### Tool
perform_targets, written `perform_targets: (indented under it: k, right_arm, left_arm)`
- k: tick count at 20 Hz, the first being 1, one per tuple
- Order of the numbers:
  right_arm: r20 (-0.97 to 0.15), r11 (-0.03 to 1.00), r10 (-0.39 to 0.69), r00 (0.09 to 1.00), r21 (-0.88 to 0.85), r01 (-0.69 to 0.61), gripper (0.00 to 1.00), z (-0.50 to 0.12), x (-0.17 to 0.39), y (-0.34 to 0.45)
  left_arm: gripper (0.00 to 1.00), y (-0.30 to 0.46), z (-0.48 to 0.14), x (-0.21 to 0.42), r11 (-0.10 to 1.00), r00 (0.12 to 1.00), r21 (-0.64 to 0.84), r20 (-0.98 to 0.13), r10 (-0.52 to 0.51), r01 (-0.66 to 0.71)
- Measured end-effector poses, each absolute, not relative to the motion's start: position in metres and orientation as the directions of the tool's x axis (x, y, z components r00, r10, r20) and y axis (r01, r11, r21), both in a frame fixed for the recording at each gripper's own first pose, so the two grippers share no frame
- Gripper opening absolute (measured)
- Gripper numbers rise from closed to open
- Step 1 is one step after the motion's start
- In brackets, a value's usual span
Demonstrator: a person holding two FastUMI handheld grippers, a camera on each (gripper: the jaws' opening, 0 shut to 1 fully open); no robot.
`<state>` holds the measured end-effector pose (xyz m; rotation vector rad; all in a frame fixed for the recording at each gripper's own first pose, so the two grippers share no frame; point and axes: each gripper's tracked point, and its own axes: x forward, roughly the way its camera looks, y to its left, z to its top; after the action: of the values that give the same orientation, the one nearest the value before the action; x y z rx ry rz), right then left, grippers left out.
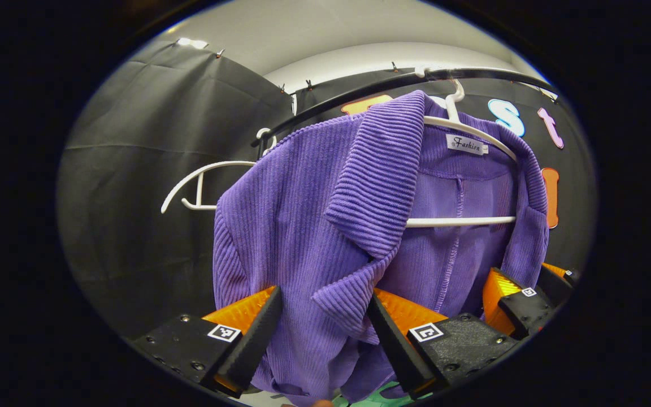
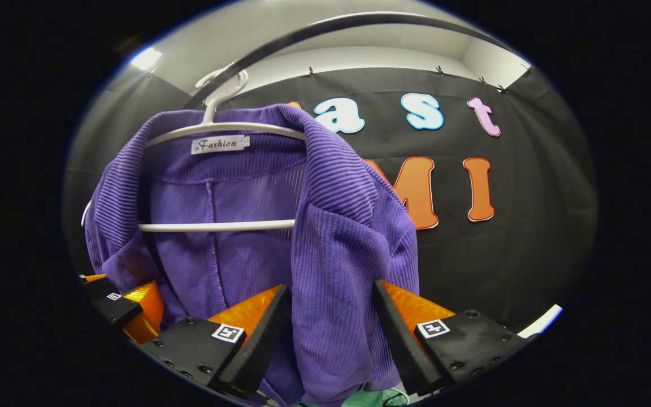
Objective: Grasp the clothes on the hanger with both hands and then place them into the laundry hamper below.
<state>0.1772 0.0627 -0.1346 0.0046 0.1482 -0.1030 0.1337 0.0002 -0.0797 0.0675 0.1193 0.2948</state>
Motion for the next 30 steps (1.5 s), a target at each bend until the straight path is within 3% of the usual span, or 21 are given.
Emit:
perform_targets:
  k: [1, 2, 4, 6, 10, 13, 23, 30]
  right_arm:
    - [-0.154, 0.995, -0.102, 0.983, 0.003, 0.103, 0.89, -0.137, 0.182, 0.062]
    - [-0.160, 0.995, -0.102, 0.982, 0.005, 0.104, 0.96, -0.140, 0.186, 0.060]
    - [-0.158, 0.995, -0.094, 0.983, 0.017, 0.098, 0.87, -0.140, 0.187, 0.056]
    - [-0.139, 0.996, -0.077, 0.987, 0.042, 0.084, 0.73, -0.134, 0.184, 0.051]
    - [-0.107, 0.996, -0.068, 0.992, 0.045, 0.073, 0.38, -0.118, 0.169, 0.034]
    - [-0.090, 0.997, -0.050, 0.995, 0.051, 0.055, 0.14, -0.102, 0.157, 0.022]
    - [0.138, 0.988, -0.119, 0.983, -0.080, 0.131, 0.14, 0.004, 0.100, -0.025]
    - [0.155, 0.997, -0.081, 0.985, -0.005, 0.083, 0.14, 0.020, 0.086, -0.048]
  left_arm:
    - [0.93, 0.001, -0.080, 0.135, 0.954, 0.949, 0.086, -0.109, 0.296, -0.288]
    - [0.87, 0.002, -0.080, 0.136, 0.953, 0.948, 0.088, -0.110, 0.299, -0.290]
    - [0.58, 0.011, -0.080, 0.137, 0.947, 0.942, 0.100, -0.108, 0.317, -0.307]
    - [0.30, 0.012, -0.081, 0.140, 0.955, 0.950, 0.087, -0.111, 0.291, -0.283]
    - [0.08, 0.006, -0.077, 0.134, 0.990, 0.983, 0.002, -0.114, 0.143, -0.144]
    - [0.02, 0.013, -0.070, 0.118, 0.996, 0.989, 0.007, -0.112, 0.094, -0.094]
    - [0.00, 0.024, -0.023, 0.067, 1.000, 0.997, 0.030, -0.078, 0.010, -0.008]
    - [0.00, 0.022, 0.009, 0.041, 0.989, 0.994, 0.106, -0.031, -0.104, 0.107]
